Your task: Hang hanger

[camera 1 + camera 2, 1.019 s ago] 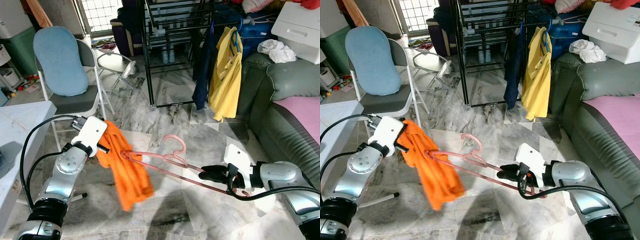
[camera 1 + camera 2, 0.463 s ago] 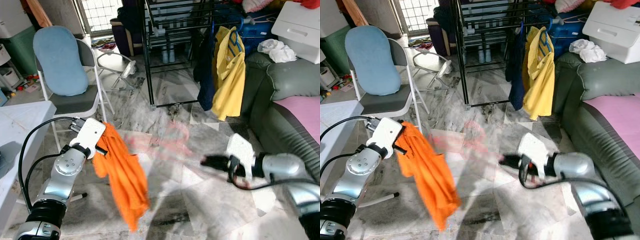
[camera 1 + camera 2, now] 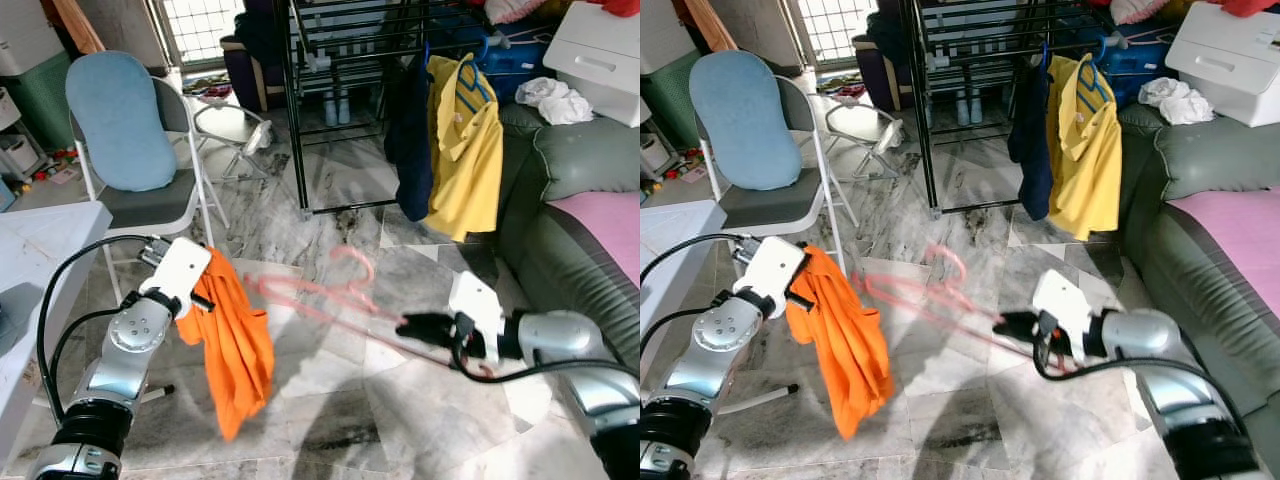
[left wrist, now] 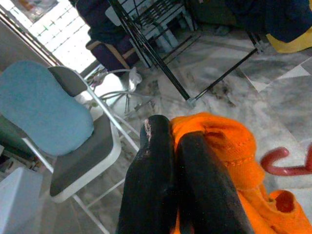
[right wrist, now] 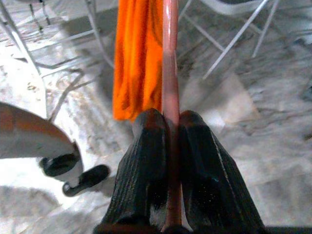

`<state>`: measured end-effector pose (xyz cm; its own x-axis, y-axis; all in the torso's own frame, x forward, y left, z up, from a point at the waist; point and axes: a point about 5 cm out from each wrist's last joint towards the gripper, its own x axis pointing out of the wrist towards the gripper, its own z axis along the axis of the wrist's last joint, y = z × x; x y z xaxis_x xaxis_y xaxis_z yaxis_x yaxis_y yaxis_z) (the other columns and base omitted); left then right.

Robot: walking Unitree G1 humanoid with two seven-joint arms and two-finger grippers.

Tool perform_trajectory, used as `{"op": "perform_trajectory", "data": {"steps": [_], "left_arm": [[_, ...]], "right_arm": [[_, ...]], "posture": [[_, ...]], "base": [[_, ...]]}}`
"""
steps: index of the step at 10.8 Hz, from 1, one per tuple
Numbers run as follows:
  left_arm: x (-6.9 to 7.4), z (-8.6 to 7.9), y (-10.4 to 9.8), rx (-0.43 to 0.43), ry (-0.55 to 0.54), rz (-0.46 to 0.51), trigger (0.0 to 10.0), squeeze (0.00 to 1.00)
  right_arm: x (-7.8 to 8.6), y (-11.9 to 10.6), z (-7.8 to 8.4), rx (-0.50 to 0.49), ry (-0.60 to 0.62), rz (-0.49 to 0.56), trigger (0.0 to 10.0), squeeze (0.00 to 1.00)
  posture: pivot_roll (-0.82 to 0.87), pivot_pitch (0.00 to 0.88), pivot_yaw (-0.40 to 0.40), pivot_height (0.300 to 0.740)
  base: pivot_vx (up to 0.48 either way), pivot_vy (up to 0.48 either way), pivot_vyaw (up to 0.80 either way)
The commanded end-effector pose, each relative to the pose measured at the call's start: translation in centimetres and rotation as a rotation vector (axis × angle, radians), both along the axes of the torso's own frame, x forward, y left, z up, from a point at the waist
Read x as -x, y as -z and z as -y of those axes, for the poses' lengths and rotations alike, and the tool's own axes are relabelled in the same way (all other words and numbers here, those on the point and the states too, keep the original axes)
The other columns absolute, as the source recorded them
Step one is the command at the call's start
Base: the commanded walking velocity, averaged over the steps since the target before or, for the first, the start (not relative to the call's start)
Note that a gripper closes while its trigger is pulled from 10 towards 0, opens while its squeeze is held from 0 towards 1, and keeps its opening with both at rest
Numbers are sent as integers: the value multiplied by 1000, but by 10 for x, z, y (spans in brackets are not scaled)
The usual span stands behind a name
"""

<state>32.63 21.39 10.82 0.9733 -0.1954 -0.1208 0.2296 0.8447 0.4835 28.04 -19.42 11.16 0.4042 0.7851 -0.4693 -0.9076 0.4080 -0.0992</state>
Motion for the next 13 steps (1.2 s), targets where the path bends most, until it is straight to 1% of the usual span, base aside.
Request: {"op": "perform_trajectory", "data": {"steps": [1, 4, 8, 9, 10, 11, 12, 13], "left_arm": [[-2, -3, -7, 0, 0, 19, 10000, 0], [-3, 0, -12, 6, 10, 34, 10000, 0], [-2, 2, -21, 21, 30, 63, 10000, 0], [-2, -3, -16, -1, 8, 43, 10000, 0], [-2, -4, -15, -6, 2, 40, 10000, 0], [-1, -2, -8, -4, 14, -20, 10000, 0], [0, 2, -3, -16, 36, -52, 10000, 0], [1, 5, 4, 38, 19, -113, 10000, 0]], "right_arm": [[3, 0, -2, 2, -34, -14, 10000, 0], [6, 4, -3, 8, -46, -38, 10000, 0], [3, 6, -2, 14, -32, -34, 10000, 0], [-2, 0, 1, 2, -2, 10, 10000, 0], [-4, -2, 1, -3, 6, 18, 10000, 0], [-14, -11, 0, -27, 41, 99, 10000, 0], [-15, -13, -3, -35, 38, 106, 10000, 0], [-15, -14, -9, -45, 22, 113, 10000, 0]], "posture": [[-65, 47, 85, 740], [-64, 47, 85, 740], [-60, 44, 80, 740], [-61, 44, 80, 740], [-62, 44, 81, 740], [-64, 42, 83, 740], [-63, 41, 83, 740], [-62, 40, 82, 740]], "base": [[0, 0, 0], [0, 0, 0], [0, 0, 0], [0, 0, 0], [0, 0, 0], [0, 0, 0], [0, 0, 0], [0, 0, 0]]}}
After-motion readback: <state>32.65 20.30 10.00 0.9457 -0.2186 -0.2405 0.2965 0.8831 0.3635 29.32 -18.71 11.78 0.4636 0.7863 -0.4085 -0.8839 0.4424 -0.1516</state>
